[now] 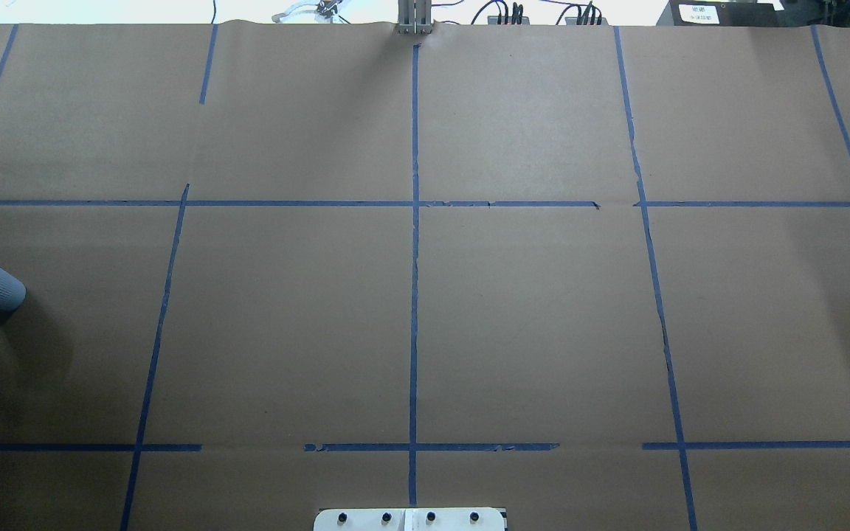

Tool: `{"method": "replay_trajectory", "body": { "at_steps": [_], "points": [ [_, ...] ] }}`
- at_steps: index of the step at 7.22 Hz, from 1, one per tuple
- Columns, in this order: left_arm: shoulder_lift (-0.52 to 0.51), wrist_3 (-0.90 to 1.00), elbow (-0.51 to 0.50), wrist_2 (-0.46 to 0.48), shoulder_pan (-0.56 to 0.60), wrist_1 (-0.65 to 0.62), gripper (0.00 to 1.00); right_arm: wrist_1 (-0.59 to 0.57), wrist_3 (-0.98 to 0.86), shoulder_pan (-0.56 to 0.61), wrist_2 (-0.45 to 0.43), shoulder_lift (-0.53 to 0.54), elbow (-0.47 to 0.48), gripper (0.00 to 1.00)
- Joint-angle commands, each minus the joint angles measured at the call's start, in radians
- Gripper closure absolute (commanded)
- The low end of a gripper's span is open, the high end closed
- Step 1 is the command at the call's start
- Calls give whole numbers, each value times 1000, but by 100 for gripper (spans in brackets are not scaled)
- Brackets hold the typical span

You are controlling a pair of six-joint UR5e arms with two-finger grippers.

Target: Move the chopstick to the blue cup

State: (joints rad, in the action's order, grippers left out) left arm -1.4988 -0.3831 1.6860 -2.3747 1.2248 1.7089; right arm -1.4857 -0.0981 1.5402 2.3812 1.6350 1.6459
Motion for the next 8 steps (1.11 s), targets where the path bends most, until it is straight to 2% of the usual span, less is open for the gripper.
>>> {"method": "replay_trajectory", "body": {
  "at_steps": [1, 2, 3, 4, 5, 7, 8],
  "points": [
    [-12, -3, -47, -1, -16, 49, 38, -1, 3, 0, 3, 0, -6, 0],
    [-11, -5, -55, -4, -16, 66, 75, -1, 3, 0, 4, 2, -6, 0],
    [-12, -5, -57, -6, -16, 66, 93, -1, 3, 0, 6, 0, -6, 0],
    [-14, -22, -45, -9, -16, 67, 100, -1, 5, 0, 6, 2, -6, 0],
    [-38, -54, -11, -15, -16, 67, 100, -1, 5, 0, 18, 0, -8, 0],
    [-133, -353, 128, -165, -18, 75, 100, -1, 5, 0, 52, 2, -6, 0],
    [-211, -572, 203, -182, -90, 78, 100, -1, 5, 0, 52, 0, -5, 0]
  ]
}}
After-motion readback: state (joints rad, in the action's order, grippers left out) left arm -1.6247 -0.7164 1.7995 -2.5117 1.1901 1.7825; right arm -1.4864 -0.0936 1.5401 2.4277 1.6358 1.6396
